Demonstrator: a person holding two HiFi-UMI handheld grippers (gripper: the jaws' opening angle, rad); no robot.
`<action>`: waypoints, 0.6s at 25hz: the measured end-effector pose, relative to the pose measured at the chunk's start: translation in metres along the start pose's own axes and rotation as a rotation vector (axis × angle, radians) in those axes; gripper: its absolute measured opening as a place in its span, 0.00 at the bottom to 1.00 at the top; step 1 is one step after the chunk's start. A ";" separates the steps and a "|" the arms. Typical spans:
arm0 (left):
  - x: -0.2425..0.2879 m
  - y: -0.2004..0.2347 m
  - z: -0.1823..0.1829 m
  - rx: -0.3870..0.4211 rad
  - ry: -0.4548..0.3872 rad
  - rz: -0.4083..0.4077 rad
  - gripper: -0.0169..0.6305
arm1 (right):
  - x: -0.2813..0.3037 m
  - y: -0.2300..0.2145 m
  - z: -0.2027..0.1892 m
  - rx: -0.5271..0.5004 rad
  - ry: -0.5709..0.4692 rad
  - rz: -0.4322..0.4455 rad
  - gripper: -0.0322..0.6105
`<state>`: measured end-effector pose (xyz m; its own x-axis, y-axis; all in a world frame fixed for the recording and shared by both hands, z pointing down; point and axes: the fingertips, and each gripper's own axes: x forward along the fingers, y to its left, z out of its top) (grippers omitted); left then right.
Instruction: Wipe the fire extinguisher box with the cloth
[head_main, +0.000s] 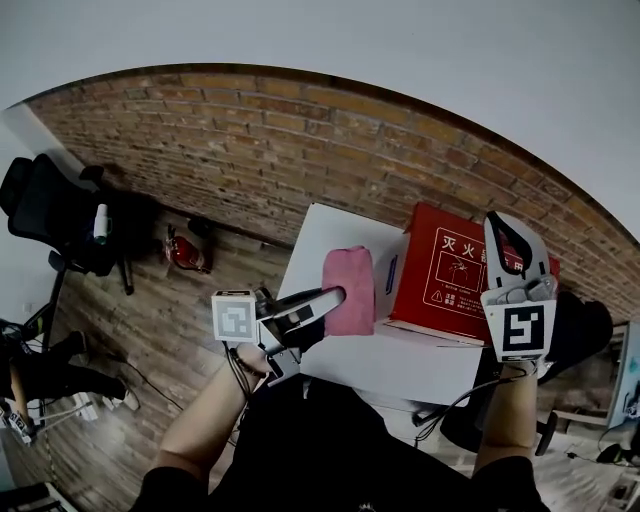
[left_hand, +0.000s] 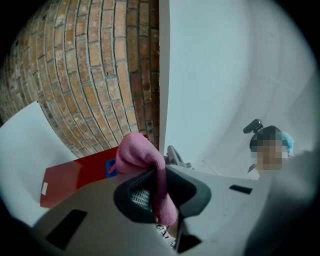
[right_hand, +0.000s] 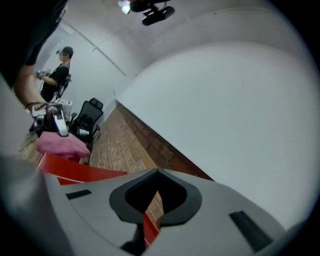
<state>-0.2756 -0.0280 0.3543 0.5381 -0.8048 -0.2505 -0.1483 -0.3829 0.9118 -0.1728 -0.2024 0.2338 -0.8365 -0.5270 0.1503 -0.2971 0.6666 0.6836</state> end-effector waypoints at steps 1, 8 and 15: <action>0.000 0.003 0.002 -0.007 0.006 0.000 0.14 | 0.004 0.004 -0.004 -0.015 0.033 -0.005 0.08; 0.011 0.013 0.019 -0.058 0.065 -0.049 0.14 | 0.023 0.013 -0.031 -0.181 0.192 -0.057 0.08; 0.027 0.025 0.033 -0.101 0.111 -0.099 0.14 | 0.031 0.019 -0.045 -0.309 0.293 -0.050 0.08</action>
<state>-0.2927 -0.0742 0.3599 0.6353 -0.7082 -0.3081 -0.0088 -0.4056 0.9140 -0.1841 -0.2298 0.2835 -0.6448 -0.7120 0.2779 -0.1448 0.4708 0.8703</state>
